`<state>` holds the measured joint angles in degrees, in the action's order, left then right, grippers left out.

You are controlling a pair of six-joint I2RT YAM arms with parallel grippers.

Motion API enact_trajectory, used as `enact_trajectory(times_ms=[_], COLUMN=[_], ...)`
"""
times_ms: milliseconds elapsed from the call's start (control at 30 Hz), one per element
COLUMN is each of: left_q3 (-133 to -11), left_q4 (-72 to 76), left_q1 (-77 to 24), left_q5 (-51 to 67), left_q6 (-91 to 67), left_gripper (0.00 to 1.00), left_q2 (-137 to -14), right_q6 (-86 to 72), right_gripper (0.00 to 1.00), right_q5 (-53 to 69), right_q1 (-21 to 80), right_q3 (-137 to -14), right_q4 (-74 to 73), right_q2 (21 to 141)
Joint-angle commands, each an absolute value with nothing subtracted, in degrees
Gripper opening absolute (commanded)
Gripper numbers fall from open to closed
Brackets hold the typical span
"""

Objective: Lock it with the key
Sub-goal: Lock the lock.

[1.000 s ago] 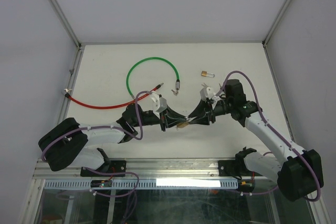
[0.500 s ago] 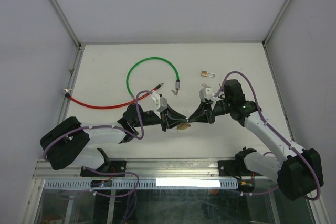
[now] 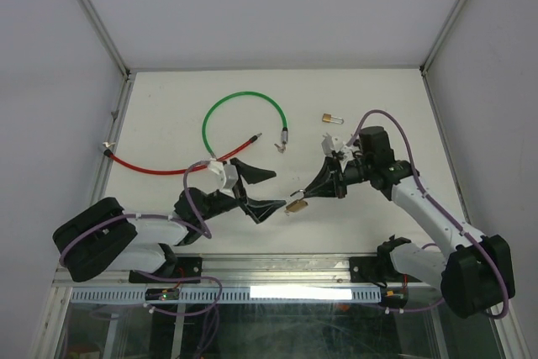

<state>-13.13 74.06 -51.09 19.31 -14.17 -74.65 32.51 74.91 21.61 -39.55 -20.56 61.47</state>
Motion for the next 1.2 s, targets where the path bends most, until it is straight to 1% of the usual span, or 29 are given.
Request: enact_trajectory(times_ms=[0,67,133,233,300,467,633,867,1067,1167], left_q3=[-7.1,-6.9,-8.2,-11.2,-12.2,-14.6,-19.1,-23.0,-24.9,-24.8], left_q4=[87.4,84.8,78.7,68.3,65.0,60.8,54.9,50.3,48.5,48.8], left_q1=[-51.6,-51.6,-51.6,-51.7,-51.9,-54.1,-57.0,-57.7,-57.8,-57.8], left_q5=[12.9,13.2,15.3,19.1,19.7,18.2,14.3,13.3,14.4,14.7], left_q6=[-14.7,-14.5,-13.4,-11.0,-9.9,-7.4,-5.3,-4.8,-4.7,-4.7], left_gripper=[0.98,0.99,0.99,0.99,0.99,0.96,0.94,0.86,0.73,0.71], left_q2=[-70.7,-68.9,-66.8,-64.5,-64.0,-65.3,-67.7,-70.3,-71.7,-71.9], right_q6=[28.1,26.1,22.7,15.2,10.9,3.7,2.2,2.1,2.1,2.1], right_gripper=[0.00,0.00,0.00,0.00,0.00,0.00,0.00,0.00,0.00,0.00], right_q5=[80.4,81.0,82.2,84.0,84.0,83.2,83.0,83.0,83.0,83.0], right_q1=[20.1,19.5,18.8,17.9,17.4,16.1,15.7,15.7,15.6,15.6], right_q3=[-42.3,-42.2,-41.8,-40.6,-39.8,-39.2,-39.1,-39.0,-38.9,-38.9], right_q4=[-16.0,-14.7,-11.9,-5.1,-1.0,4.6,5.8,5.9,6.1,6.2], right_q2=[60.8,60.7,60.5,59.7,58.8,57.5,57.2,57.0,57.1,57.2])
